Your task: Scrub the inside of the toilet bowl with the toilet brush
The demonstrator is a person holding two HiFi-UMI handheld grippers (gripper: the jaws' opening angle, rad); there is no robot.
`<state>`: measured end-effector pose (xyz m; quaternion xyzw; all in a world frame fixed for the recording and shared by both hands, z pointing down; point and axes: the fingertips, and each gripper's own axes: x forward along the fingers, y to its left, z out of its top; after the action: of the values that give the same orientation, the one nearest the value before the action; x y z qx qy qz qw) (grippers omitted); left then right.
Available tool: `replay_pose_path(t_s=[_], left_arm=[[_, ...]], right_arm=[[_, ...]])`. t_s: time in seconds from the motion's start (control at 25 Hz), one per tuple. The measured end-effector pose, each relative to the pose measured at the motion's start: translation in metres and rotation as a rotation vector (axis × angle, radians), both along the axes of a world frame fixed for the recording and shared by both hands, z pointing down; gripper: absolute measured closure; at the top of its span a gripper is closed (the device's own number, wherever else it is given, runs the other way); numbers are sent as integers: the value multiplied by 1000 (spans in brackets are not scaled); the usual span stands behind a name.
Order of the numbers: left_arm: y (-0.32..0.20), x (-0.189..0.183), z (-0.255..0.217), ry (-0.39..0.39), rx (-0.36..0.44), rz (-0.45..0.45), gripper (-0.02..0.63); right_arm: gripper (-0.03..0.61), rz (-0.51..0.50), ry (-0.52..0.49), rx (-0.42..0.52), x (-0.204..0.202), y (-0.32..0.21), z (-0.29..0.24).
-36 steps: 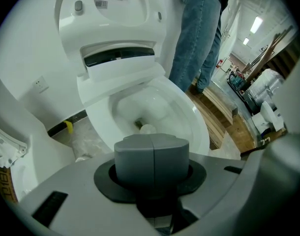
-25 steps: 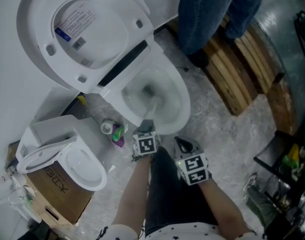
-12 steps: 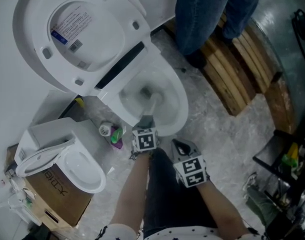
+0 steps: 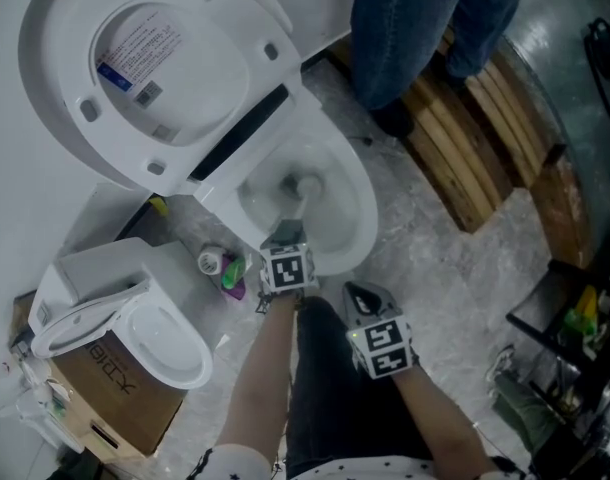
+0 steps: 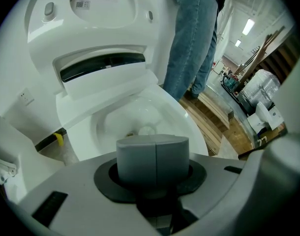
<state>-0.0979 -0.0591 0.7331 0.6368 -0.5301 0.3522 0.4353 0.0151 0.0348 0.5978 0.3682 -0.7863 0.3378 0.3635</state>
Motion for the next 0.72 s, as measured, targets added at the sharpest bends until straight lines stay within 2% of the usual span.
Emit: replay_pose_path(t_s=[0.72], left_arm=[[-27,-22,3,-2,25,-40,462]], right_arm=[[572,6,2,-9,1,-8,7]])
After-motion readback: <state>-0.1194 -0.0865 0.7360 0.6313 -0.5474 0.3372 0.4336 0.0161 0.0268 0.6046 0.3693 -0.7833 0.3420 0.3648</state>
